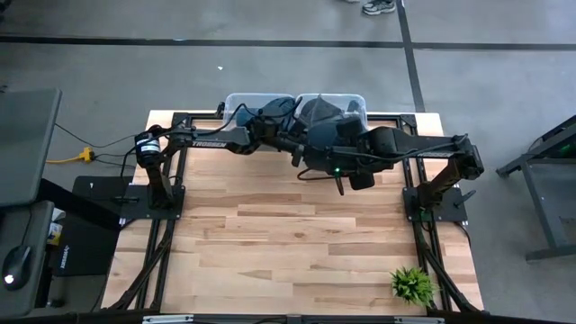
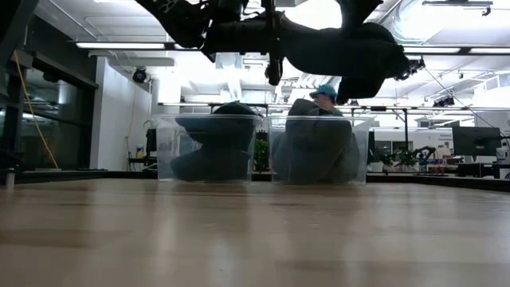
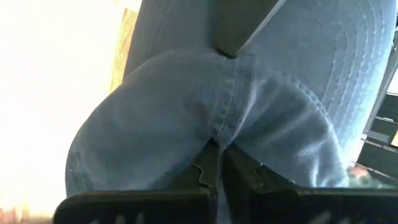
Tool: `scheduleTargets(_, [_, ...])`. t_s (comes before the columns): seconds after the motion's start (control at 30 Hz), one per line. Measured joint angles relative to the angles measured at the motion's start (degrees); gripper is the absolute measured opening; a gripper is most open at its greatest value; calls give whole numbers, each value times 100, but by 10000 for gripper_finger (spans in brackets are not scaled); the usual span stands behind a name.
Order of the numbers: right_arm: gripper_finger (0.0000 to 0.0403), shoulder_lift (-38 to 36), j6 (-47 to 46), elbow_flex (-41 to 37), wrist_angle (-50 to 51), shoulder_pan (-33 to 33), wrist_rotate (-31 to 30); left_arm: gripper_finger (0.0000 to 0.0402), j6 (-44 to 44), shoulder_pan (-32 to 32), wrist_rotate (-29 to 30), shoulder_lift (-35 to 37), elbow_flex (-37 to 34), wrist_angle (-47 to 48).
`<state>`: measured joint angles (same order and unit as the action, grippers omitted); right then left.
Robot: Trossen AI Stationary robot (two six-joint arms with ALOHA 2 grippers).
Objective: Pick and place caps into container
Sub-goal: Put the blue cap into the left transparent container
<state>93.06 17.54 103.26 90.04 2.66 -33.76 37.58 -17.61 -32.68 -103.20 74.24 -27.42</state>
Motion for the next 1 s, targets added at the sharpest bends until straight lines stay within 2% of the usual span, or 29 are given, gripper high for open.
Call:
scheduleTargets(0.8, [0,-41,-57,0,-4,2,8,36,-1305,-3,-447,0,0,365])
scheduleTargets(0.9, [0,-96,-84,0,-3,2,-22,55,-1481,-2,-532,0,0,381])
scheduleTargets(1.0, [0,-149,-95,0,3,2,-32,98,-1526,2,-606,0,0,409])
